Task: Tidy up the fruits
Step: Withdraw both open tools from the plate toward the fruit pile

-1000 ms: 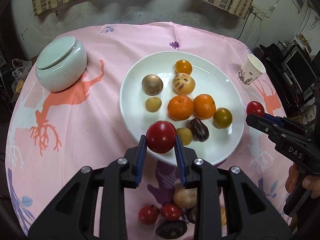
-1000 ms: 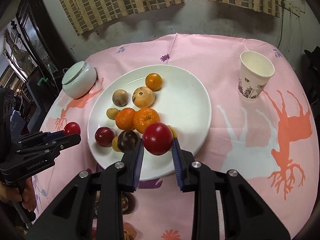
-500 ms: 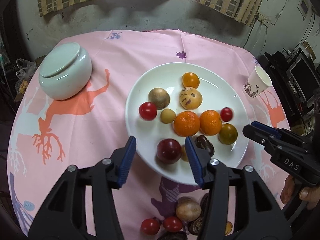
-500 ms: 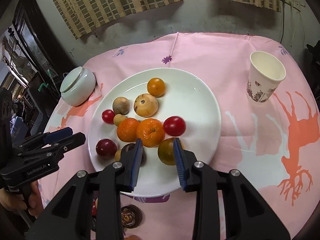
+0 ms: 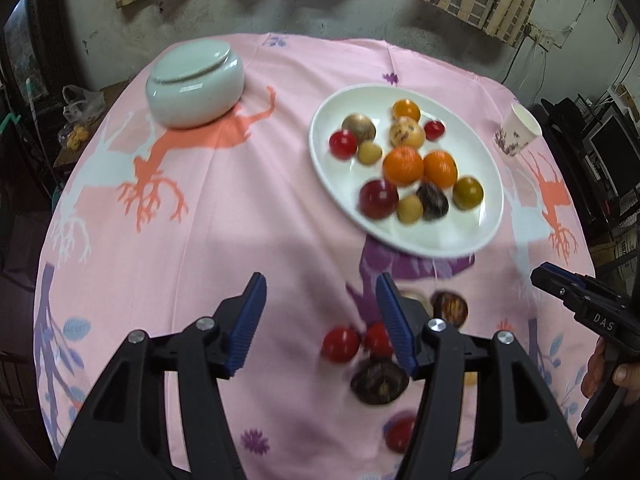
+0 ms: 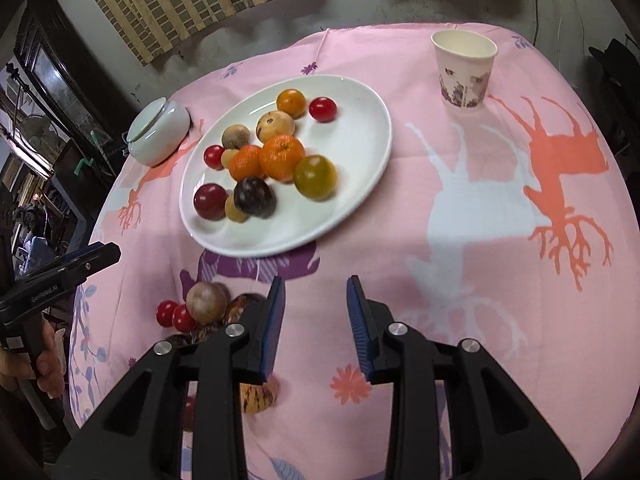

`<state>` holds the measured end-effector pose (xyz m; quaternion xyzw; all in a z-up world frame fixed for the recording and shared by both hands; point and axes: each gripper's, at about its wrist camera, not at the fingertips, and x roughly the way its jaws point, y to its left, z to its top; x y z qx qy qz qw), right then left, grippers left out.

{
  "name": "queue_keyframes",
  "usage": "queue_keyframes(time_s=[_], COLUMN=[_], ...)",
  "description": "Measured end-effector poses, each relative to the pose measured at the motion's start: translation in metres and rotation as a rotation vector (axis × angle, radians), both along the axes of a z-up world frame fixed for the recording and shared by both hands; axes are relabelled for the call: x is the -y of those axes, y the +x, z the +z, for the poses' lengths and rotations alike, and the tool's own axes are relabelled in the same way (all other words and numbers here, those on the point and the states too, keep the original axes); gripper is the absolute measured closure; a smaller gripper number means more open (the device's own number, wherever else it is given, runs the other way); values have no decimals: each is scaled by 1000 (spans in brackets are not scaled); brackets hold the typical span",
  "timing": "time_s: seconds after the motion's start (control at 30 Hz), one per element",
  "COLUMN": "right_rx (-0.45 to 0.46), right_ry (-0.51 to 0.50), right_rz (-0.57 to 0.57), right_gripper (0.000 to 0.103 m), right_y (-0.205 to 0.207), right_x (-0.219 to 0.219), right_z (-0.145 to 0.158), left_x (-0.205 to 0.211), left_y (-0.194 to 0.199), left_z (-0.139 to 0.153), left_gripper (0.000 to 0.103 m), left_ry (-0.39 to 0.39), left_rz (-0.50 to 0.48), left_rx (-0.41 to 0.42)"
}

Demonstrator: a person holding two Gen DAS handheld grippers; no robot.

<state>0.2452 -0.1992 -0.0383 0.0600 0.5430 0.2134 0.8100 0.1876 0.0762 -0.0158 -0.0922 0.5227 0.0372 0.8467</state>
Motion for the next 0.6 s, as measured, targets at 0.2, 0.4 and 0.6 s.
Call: queue_keyframes(time_s=[0.2,0.4,0.6], right_rx=[-36,-52,-50], right_ry=[-9,-14,-7], right_rz=[4,15,26], right_gripper=[70,70,70], right_y=[-41,-69,-88], right_x=[7,11,12], right_z=[-6,-5,0], left_x=[13,26,43], left_y=[-50,-82,-97], left_z=[-12,-19,-20], left_gripper=[45,45,45], left_ry=[-30,-48,-70], left_rz=[-8,-22,-45], left_rx=[-49,-84,-100])
